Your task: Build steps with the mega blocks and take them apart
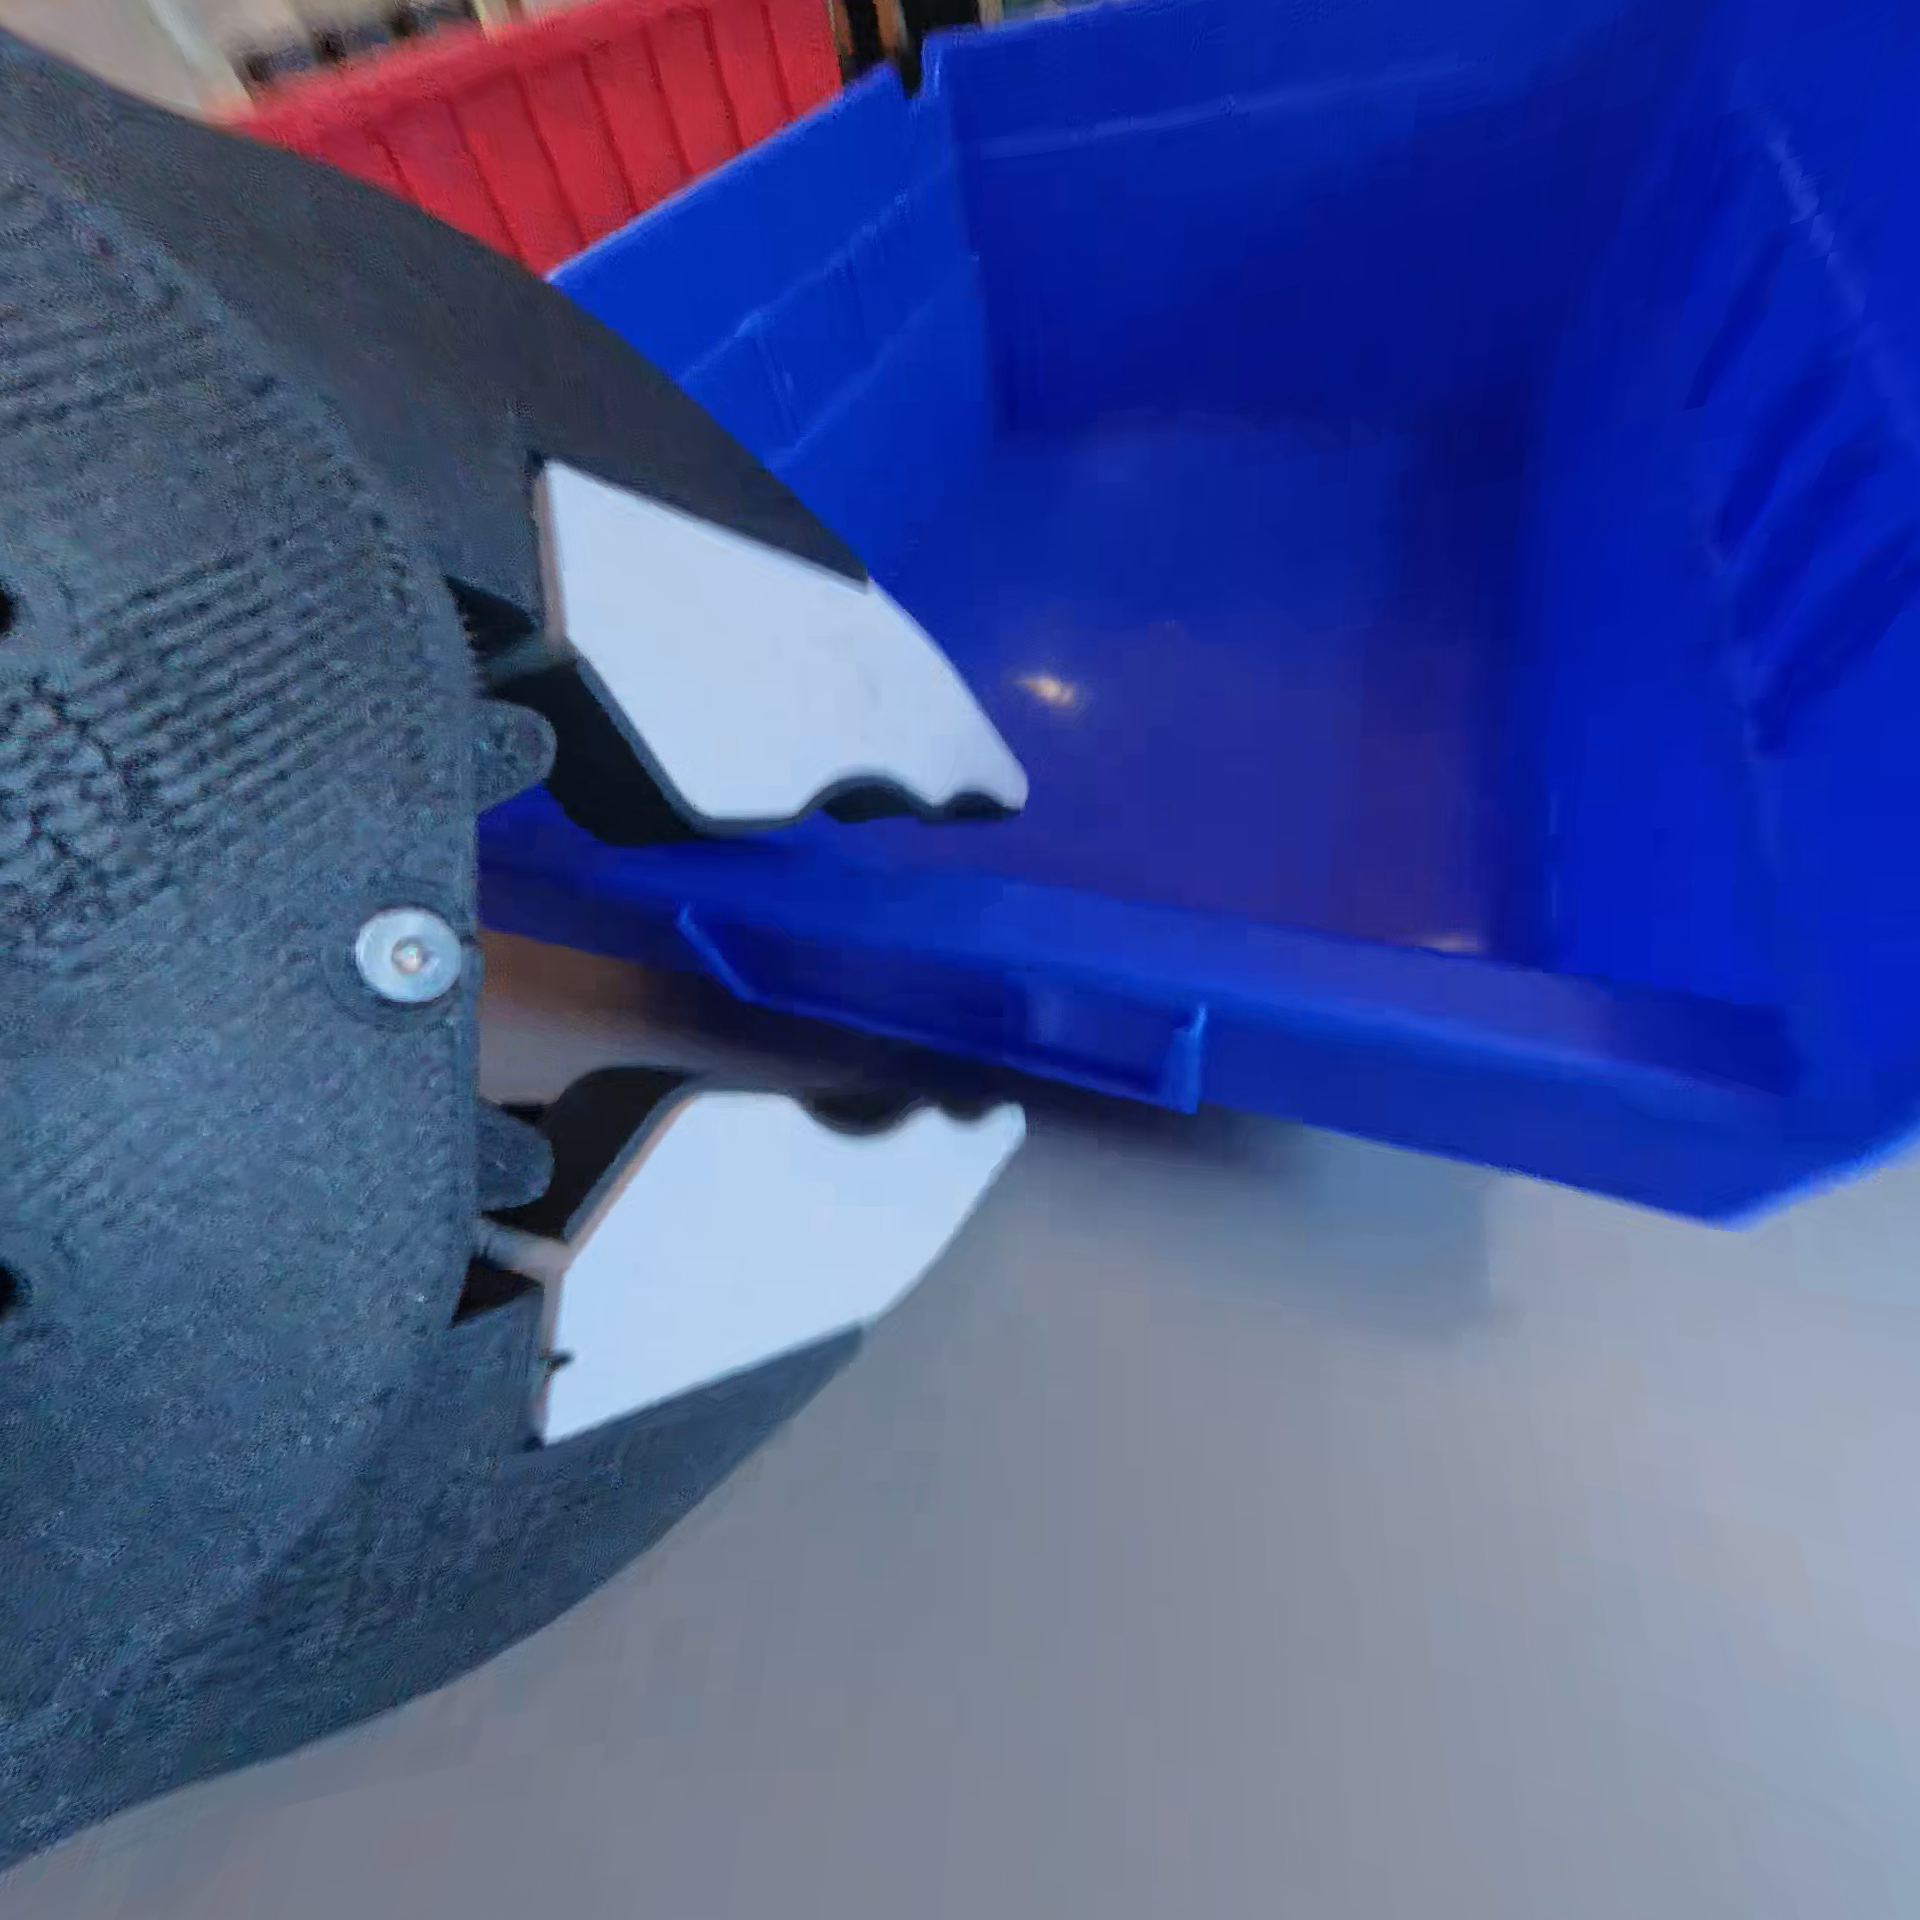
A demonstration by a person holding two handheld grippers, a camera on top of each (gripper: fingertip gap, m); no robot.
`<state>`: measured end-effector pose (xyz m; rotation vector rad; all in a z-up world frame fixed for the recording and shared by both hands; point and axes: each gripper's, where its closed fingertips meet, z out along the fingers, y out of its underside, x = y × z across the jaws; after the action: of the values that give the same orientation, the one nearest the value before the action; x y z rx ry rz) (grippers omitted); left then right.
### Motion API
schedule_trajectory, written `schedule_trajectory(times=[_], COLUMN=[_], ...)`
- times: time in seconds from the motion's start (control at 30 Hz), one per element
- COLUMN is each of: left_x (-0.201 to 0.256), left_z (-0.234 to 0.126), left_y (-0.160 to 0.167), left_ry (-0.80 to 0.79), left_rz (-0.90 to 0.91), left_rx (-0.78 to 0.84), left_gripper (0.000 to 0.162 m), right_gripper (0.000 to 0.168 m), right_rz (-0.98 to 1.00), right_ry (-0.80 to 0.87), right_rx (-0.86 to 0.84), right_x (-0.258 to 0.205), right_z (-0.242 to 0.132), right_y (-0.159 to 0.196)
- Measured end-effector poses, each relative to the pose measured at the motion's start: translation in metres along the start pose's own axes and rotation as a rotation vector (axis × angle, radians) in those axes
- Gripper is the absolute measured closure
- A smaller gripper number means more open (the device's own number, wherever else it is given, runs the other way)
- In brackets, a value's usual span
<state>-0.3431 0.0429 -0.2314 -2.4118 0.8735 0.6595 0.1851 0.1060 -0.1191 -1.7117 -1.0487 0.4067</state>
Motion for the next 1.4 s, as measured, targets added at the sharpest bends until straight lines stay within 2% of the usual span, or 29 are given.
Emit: schedule_trajectory(times=[0.03,0.13,0.23,0.33,0.5,0.57,0.67,0.73,0.77,0.8,0.97,1.13,1.3,1.4], left_x=[-0.001,0.009,0.054,0.107,0.169,0.176,0.167,0.164,0.167,0.171,0.203,0.235,0.271,0.286], left_z=[0.006,0.003,-0.02,-0.048,-0.072,-0.067,-0.06,-0.061,-0.07,-0.083,-0.141,-0.166,-0.169,-0.169], left_y=[0.001,-0.018,-0.052,-0.085,-0.15,-0.182,-0.227,-0.238,-0.242,-0.246,-0.252,-0.266,-0.294,-0.301], left_ry=[-0.026,-0.063,-0.019,0.033,0.097,0.082,-0.04,-0.025,0.015,0.059,0.382,0.609,0.686,0.671], left_rz=[0.064,0.157,0.193,0.321,0.493,0.529,0.607,0.552,0.503,0.457,0.204,0.009,-0.083,-0.116], left_rx=[-0.019,0.022,0.126,0.24,0.367,0.412,0.544,0.554,0.591,0.651,0.814,0.874,0.855,0.831], left_gripper=[0.128,0.131,0.132,0.132,0.132,0.132,0.123,0.109,0.11,0.113,0.116,0.113,0.096,0.099], right_gripper=[0.133,0.136,0.134,0.128,0.106,0.104,0.109,0.12,0.143,0.157,0.162,0.16,0.159,0.161], right_rz=[0.013,0.053,0.1,0.158,0.351,0.4,0.434,0.445,0.442,0.433,0.424,0.424,0.402,0.389], right_ry=[0.022,0.124,0.247,0.348,0.384,0.403,0.423,0.42,0.402,0.394,0.451,0.464,0.46,0.479], right_rx=[0.018,0.049,0.019,-0.021,-0.065,-0.074,-0.085,-0.08,-0.076,-0.078,-0.145,-0.156,-0.133,-0.089], right_x=[0.006,0.029,0.058,0.086,0.121,0.133,0.143,0.145,0.143,0.14,0.133,0.086,0.025,-0.005], right_z=[-0.006,-0.022,-0.034,-0.038,-0.01,0.006,0.024,0.031,0.034,0.035,0.025,-0.01,-0.049,-0.07], right_y=[-0.001,0.0,0.018,0.039,0.069,0.077,0.085,0.086,0.085,0.084,0.088,0.092,0.094,0.094])
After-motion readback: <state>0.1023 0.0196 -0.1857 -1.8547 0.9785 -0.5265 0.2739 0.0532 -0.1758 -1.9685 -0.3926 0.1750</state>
